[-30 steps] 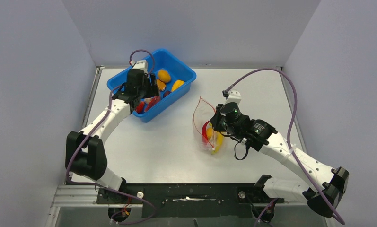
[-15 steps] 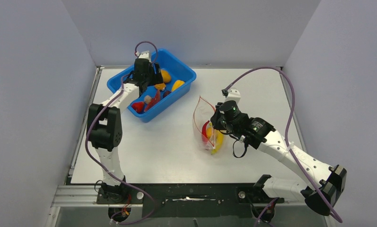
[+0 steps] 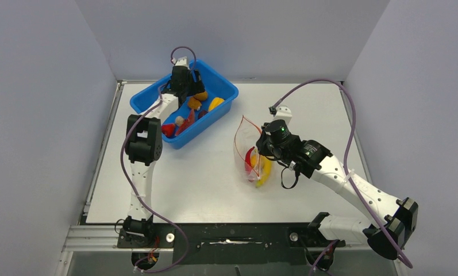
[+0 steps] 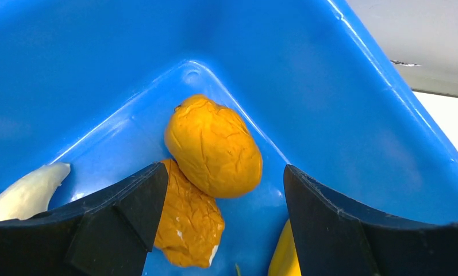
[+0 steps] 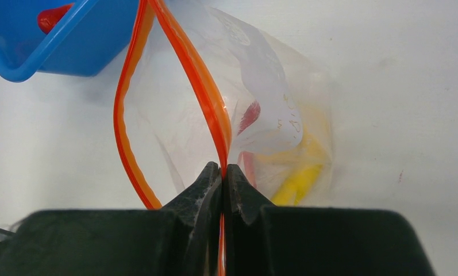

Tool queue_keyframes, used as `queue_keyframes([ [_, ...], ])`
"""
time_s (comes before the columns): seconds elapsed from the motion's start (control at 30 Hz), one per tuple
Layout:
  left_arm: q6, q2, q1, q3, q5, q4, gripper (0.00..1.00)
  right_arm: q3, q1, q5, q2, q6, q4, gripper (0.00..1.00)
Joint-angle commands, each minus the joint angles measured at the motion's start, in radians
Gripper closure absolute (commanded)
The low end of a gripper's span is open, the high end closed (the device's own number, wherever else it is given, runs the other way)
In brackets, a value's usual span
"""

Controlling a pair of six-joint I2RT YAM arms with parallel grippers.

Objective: Place the food in the zip-top bag and seal the zipper
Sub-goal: Pick up the fake fruit from the bin.

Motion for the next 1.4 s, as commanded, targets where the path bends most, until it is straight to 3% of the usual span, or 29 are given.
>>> queue_keyframes([
  [0.0, -0.006, 0.043, 0.004, 0.102, 0.015, 0.035, 0.27, 0.045, -0.013, 0.022, 0.015, -0.01, 0.026, 1.0],
  [0.63, -0.038, 0.195, 0.01, 0.244, 0.009, -0.02, 0.29, 0.035, -0.029, 0.031, 0.01, -0.043, 0.029, 1.0],
  [1.0, -0.046, 0.187, 0.015, 0.237, 0.041, -0.025, 0.49, 0.038, -0.042, 0.035, 0.003, -0.06, 0.023, 1.0],
  [1.37, -0.033, 0.073, 0.014, 0.125, 0.045, 0.005, 0.56, 0.019, -0.042, 0.02, -0.035, -0.029, 0.02, 1.0],
])
